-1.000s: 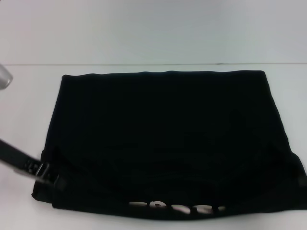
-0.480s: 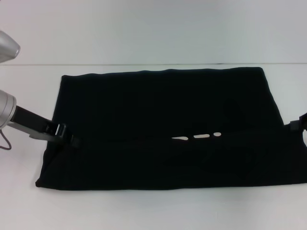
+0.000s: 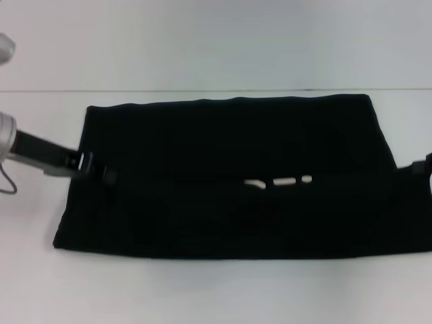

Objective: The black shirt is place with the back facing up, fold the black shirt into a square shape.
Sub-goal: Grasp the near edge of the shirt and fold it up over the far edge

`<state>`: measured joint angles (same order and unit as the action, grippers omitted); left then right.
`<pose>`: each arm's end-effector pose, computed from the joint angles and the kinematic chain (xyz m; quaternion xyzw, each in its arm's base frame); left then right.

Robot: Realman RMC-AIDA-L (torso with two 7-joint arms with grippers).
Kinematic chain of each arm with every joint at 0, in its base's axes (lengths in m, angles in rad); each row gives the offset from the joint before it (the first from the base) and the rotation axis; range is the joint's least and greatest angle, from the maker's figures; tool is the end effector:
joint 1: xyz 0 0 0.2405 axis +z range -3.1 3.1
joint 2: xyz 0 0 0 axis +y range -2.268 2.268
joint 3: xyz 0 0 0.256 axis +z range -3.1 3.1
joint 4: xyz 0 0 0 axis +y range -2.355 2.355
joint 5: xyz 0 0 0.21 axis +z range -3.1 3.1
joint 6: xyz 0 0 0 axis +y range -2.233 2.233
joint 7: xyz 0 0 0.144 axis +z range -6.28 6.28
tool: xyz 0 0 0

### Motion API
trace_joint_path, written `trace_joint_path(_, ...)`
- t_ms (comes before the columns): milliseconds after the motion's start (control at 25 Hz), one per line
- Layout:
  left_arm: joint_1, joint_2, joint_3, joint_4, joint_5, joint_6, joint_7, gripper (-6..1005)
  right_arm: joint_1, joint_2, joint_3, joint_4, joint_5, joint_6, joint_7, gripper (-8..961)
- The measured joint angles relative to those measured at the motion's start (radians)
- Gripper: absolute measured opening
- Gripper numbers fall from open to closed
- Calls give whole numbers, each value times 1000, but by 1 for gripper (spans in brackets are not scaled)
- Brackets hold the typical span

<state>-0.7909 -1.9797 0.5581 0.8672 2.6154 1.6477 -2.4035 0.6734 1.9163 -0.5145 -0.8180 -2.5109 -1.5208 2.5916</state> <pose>-0.2452 0.3886 0.0704 -0.8256 -0.5485 -0.0250 0.1305 0.2967 0.3810 0.1003 -0.7129 0.6667 0.1065 0.1896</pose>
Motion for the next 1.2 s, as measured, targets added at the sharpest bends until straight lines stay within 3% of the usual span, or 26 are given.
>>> trace_joint_path(120,-9,6,12,24,-18,-45,-38,8,1,-6,5,-21,37,42,1,104)
trace_joint_path(160,-16,5,35,19,-10,-96,-65,8,12,-3,-6,-6,46,134,-1,106)
trace_joint_path(200,-21,2,58,12,4,-149,-92,8,12,-3,-6,-6,46,134,-1,107)
trace_joint_path(240,-23,-4,82,6,13,-197,-112,8,30,7,-31,49,46,256,-12,108)
trace_joint_path(280,-24,-13,115,-6,23,-262,-136,8,30,7,-31,49,46,256,-12,109)
trace_joint_path(320,-26,-23,141,-19,28,-315,-150,8,54,23,-66,127,45,391,-27,110)
trace_joint_path(360,-28,-31,156,-35,29,-360,-158,8,54,23,-66,127,45,391,-27,111)
trace_joint_path(560,-40,-59,185,-86,32,-511,-162,7,95,61,-137,246,43,635,-37,117)
trace_joint_path(680,-44,-66,184,-83,28,-554,-164,8,103,73,-140,247,46,683,-35,120)
trace_joint_path(920,-59,-66,183,-54,-1,-604,-189,8,116,71,-134,202,108,714,-26,127)
trace_joint_path(1040,-78,-65,205,-85,15,-662,-210,7,132,75,-144,213,136,796,-32,130)
trace_joint_path(1200,-98,-82,218,-140,75,-779,-221,12,163,86,-179,285,140,926,-45,135)
